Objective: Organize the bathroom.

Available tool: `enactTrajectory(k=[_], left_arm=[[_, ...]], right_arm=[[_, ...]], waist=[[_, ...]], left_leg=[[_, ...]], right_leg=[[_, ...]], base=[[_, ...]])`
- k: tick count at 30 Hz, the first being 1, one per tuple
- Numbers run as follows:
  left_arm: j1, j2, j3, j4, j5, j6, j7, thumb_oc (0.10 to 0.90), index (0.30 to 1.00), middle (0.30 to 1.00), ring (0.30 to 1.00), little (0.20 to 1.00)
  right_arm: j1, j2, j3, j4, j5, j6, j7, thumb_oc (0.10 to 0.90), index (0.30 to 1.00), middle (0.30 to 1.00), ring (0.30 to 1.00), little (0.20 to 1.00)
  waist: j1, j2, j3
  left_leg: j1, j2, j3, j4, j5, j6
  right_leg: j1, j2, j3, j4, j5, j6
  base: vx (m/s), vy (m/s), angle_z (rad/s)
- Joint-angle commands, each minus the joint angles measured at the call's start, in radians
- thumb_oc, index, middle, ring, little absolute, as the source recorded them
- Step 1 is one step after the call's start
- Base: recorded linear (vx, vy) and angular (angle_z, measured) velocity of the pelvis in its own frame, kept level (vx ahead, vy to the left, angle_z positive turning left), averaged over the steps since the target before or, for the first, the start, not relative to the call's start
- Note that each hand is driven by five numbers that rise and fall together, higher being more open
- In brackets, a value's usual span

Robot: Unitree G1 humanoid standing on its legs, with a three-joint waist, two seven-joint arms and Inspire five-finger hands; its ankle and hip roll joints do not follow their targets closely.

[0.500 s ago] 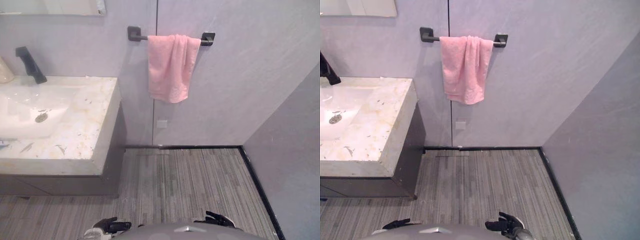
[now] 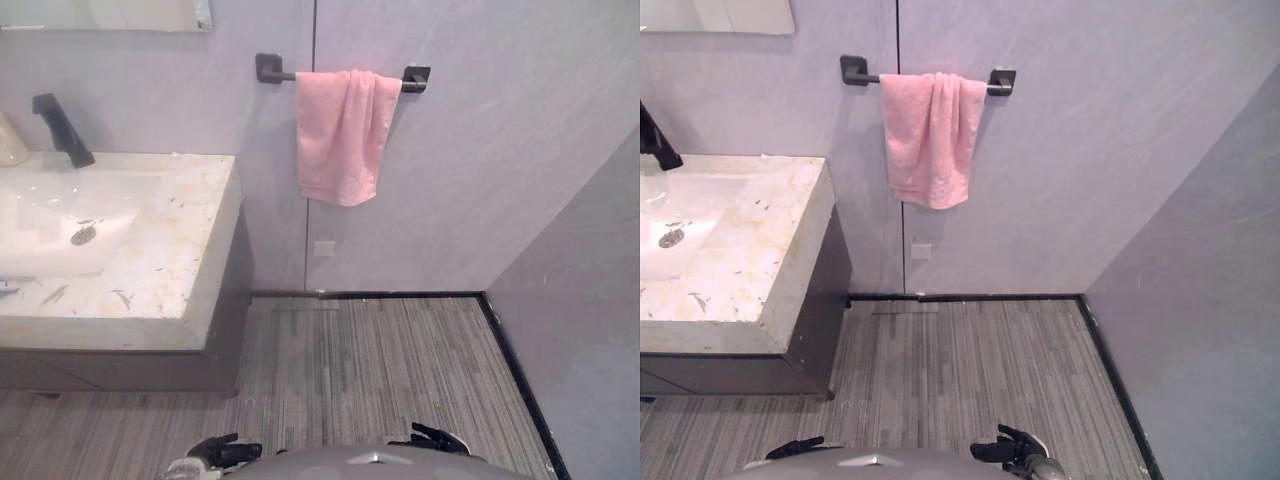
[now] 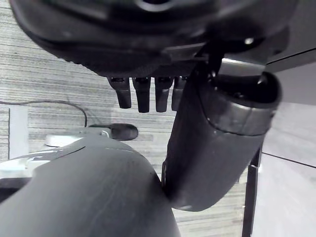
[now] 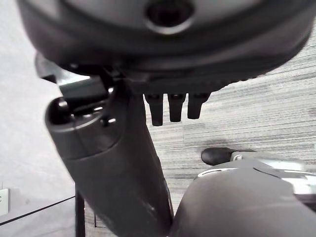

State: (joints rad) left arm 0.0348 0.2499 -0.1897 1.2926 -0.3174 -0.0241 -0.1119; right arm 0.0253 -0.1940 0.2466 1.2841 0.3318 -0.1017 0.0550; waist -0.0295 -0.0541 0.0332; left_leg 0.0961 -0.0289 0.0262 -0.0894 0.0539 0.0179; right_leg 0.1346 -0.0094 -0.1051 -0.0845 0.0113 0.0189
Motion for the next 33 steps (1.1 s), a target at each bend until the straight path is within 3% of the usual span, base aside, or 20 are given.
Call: enactTrajectory(k=[1,7,11,13,15,18,20,25,28,30,33], left_arm=[[-0.034,-0.024,-0.039,0.014,-0.027,-0.066,-0.044,0.8,0.9,0.9,0.9,0.9],[-0.056,-0.017,-0.076,-0.034,-0.025,-0.106,-0.082,0.8,0.9,0.9,0.9,0.9],[-0.081,-0.015,-0.109,-0.077,-0.037,-0.104,-0.106,0.8,0.9,0.9,0.9,0.9],[-0.103,-0.019,-0.14,-0.129,-0.045,-0.076,-0.108,0.8,0.9,0.9,0.9,0.9],[-0.123,-0.023,-0.159,-0.178,-0.055,-0.071,-0.111,0.8,0.9,0.9,0.9,0.9],[-0.167,-0.021,-0.16,-0.295,-0.101,-0.036,-0.06,0.8,0.9,0.9,0.9,0.9],[-0.191,-0.011,-0.156,-0.438,-0.162,-0.003,-0.029,0.8,0.9,0.9,0.9,0.9],[-0.154,0.049,-0.192,-0.794,-0.23,0.017,0.039,0.8,0.9,0.9,0.9,0.9],[-0.133,0.096,-0.204,-0.975,-0.241,-0.036,0.09,0.8,0.9,0.9,0.9,0.9],[-0.131,0.117,-0.194,-1.045,-0.218,-0.056,0.128,0.8,0.9,0.9,0.9,0.9],[-0.138,0.144,-0.172,-1.124,-0.175,-0.104,0.2,0.8,0.9,0.9,0.9,0.9]], right_arm=[[-0.056,-0.027,0.012,0.006,0.051,-0.048,-0.006,0.8,0.9,0.9,0.9,0.9],[-0.068,-0.035,0.02,-0.028,0.062,-0.088,-0.006,0.8,0.9,0.9,0.9,0.9],[-0.079,-0.043,0.031,-0.064,0.065,-0.116,-0.004,0.8,0.9,0.9,0.9,0.9],[-0.094,-0.05,0.049,-0.111,0.066,-0.137,-0.005,0.8,0.9,0.9,0.9,0.9],[-0.11,-0.056,0.069,-0.184,0.062,-0.144,-0.02,0.8,0.9,0.9,0.9,0.9],[-0.125,-0.084,0.103,-0.351,0.058,-0.145,-0.066,0.8,0.9,0.9,0.9,0.9],[-0.127,-0.112,0.104,-0.491,0.056,-0.16,-0.125,0.8,0.9,0.9,0.9,0.9],[-0.115,-0.157,0.091,-0.786,0.028,-0.18,-0.265,0.8,0.9,0.9,0.9,0.9],[-0.102,-0.198,0.083,-0.923,-0.025,-0.248,-0.333,0.8,0.9,0.9,0.9,0.9],[-0.103,-0.218,0.074,-0.964,-0.046,-0.28,-0.358,0.8,0.9,0.9,0.9,0.9],[-0.119,-0.237,0.063,-1.017,-0.089,-0.317,-0.403,0.8,0.9,0.9,0.9,0.9]], waist=[[0.014,0.026,0.021],[0.004,0.03,0.025],[-0.003,0.031,0.029],[-0.009,0.025,0.037],[-0.014,0.009,0.052],[-0.014,-0.016,0.091],[-0.008,-0.019,0.111],[0.014,0.018,0.135],[0.045,0.056,0.136],[0.062,0.064,0.135],[0.075,0.079,0.126]], left_leg=[[0.021,0.028,0.073,0.002,-0.079,-0.004],[0.029,0.039,0.077,0.002,-0.073,-0.006],[0.033,0.05,0.083,0.015,-0.07,-0.011],[0.018,0.058,0.09,0.079,-0.085,-0.018],[-0.031,0.058,0.106,0.221,-0.102,-0.019],[-0.182,0.066,0.1,0.52,-0.054,-0.018],[-0.271,0.044,0.076,0.618,-0.041,-0.012],[-0.303,-0.025,0.072,0.364,0.021,-0.007],[-0.355,-0.046,0.058,0.099,0.141,-0.033],[-0.375,-0.051,0.083,0.026,0.172,-0.047],[-0.395,-0.042,0.136,0.019,0.19,-0.059]], right_leg=[[-0.028,-0.031,-0.058,0.008,0.009,0.07],[-0.026,-0.016,-0.044,0.012,0.002,0.06],[-0.024,-0.005,-0.035,0.019,-0.005,0.052],[-0.026,0.0,-0.025,0.027,-0.008,0.041],[-0.033,-0.003,-0.009,0.039,-0.008,0.024],[-0.041,0.002,0.018,0.055,0.001,-0.01],[-0.035,0.009,0.039,0.07,-0.001,-0.018],[-0.009,0.064,0.111,0.085,-0.022,-0.011],[0.052,0.121,0.169,0.078,-0.042,-0.014],[0.091,0.134,0.181,0.077,-0.063,-0.017],[0.118,0.153,0.167,0.09,-0.099,-0.025]], base=[[0.02,-0.082,0.01],[0.01,-0.077,0.0],[0.02,-0.116,-0.04],[0.02,-0.161,-0.09],[-0.02,-0.153,-0.15],[-0.04,-0.179,-0.14],[0.04,-0.116,-0.1],[0.15,-0.001,-0.18],[0.32,0.015,-0.19],[0.38,-0.022,-0.41],[0.31,-0.014,-0.53]])
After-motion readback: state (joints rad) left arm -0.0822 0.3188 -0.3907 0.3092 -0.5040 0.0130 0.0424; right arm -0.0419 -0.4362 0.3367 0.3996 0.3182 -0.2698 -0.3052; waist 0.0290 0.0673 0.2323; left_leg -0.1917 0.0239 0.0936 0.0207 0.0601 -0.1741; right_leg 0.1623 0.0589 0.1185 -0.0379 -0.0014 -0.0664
